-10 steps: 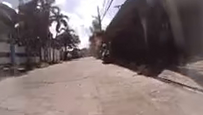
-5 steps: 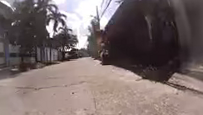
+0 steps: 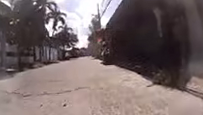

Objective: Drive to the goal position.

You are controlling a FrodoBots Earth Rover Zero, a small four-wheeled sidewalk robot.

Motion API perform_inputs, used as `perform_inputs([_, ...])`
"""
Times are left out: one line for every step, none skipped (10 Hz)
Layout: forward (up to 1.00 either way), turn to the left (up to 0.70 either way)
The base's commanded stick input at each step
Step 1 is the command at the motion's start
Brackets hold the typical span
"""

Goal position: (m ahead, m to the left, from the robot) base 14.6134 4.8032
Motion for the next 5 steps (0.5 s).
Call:
perform_inputs([0.85,0.00])
perform_inputs([0.85,0.01])
perform_inputs([0.85,0.02])
perform_inputs([0.85,0.01])
perform_inputs([0.85,0.00])
